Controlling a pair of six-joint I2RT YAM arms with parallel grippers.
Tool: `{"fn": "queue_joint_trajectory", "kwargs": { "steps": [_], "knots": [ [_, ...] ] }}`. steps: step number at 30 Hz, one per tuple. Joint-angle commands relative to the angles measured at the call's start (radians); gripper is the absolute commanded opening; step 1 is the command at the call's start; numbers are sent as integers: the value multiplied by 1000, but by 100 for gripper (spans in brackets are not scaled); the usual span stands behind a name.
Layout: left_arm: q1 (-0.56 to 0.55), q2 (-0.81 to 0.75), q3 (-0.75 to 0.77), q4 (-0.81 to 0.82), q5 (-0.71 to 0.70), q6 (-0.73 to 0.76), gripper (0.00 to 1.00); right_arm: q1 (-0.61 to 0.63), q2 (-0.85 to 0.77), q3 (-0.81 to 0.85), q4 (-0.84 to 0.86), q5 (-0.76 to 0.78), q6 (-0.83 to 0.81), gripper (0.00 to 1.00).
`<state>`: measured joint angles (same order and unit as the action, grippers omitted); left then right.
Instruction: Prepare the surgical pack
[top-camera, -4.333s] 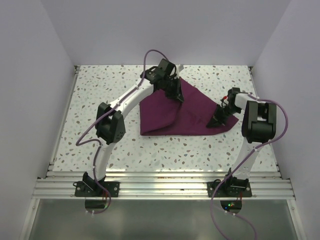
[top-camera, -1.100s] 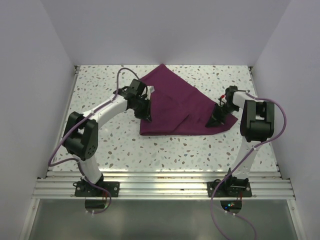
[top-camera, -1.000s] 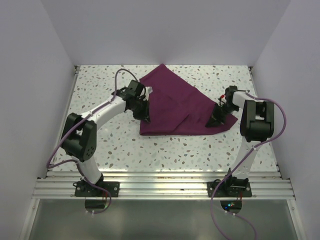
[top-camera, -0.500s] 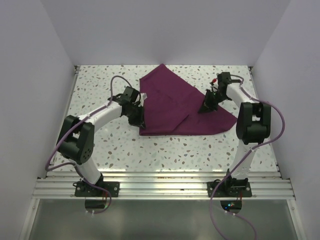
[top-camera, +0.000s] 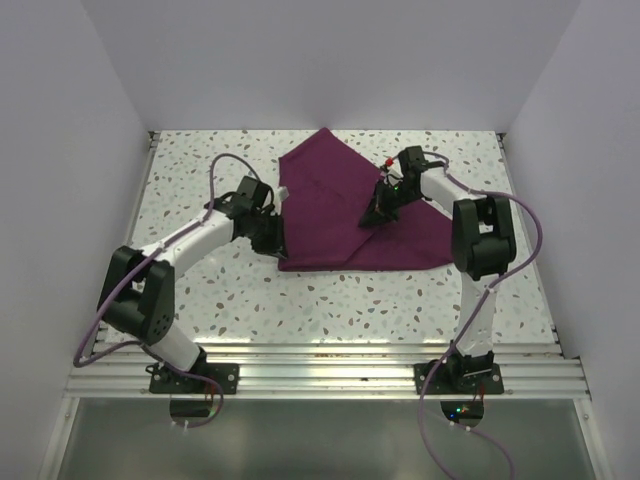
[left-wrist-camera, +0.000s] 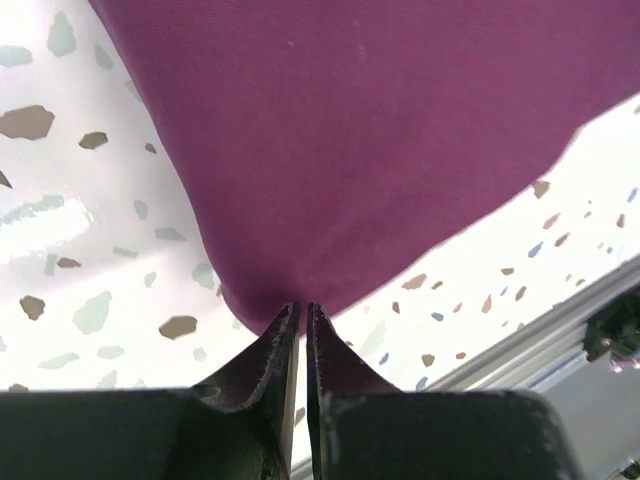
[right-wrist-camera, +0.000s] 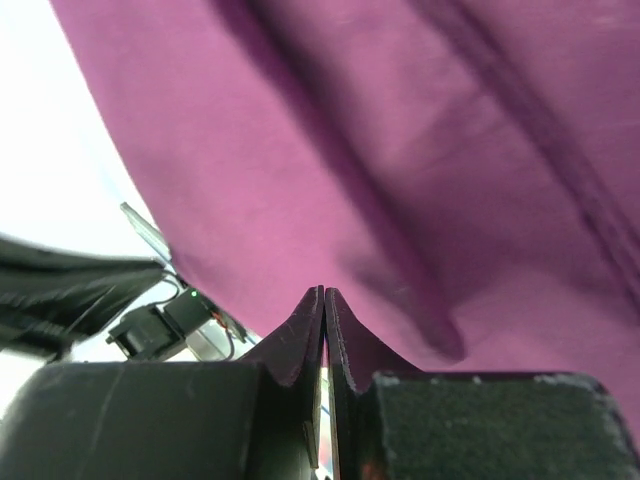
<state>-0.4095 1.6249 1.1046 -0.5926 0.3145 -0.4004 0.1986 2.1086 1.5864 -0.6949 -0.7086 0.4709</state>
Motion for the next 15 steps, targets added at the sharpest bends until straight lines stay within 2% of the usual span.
{"fn": "queue_joint_trajectory", "kwargs": {
  "steps": [1,4,10,15],
  "knots": [
    [9,-98,-46,30,58,14,11,-11,14,0,-12,-6,-9,5],
    [11,-128,-98,89,113,8,11,-10,17,-8,-6,3,-11,5],
    [9,-125,-97,172,144,-25,8,-11,18,-12,-14,6,-12,5],
    [9,-60,-106,203,179,-28,8,-8,10,-17,-21,12,-14,5]
  ]
}}
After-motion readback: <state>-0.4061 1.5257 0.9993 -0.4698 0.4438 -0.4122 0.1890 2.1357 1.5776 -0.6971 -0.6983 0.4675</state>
